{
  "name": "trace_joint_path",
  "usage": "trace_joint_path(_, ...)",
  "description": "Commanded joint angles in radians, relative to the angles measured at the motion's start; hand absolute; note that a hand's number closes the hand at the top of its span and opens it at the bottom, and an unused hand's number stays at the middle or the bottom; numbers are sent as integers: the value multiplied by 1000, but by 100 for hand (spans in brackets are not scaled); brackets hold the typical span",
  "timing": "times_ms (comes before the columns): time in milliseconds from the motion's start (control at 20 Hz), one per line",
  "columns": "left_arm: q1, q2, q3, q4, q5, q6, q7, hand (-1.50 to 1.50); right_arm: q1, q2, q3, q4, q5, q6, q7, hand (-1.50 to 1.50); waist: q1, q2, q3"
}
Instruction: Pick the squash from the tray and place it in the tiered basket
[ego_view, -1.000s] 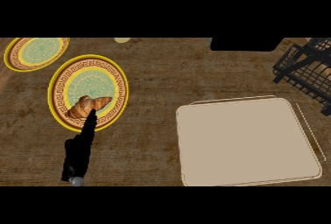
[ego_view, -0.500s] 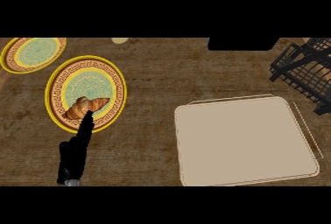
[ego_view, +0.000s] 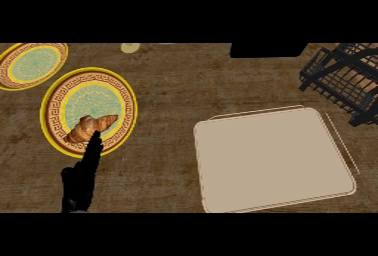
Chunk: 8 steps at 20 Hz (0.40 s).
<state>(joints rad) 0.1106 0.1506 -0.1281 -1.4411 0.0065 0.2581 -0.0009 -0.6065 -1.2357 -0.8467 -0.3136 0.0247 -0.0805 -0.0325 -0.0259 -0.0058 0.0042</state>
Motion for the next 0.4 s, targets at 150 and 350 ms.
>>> trace_joint_path(150, 13, -7, 15, 61, -5, 4, -19, 0, 335, -136, -159, 125, -118, 283, -123, -150, -34, 0, -1)
trace_joint_path(350, 74, 1, 5, -24, 0, 1, 9, 0, 502, -181, -254, 178, -194, 427, -216, -150, -32, -4, 1)
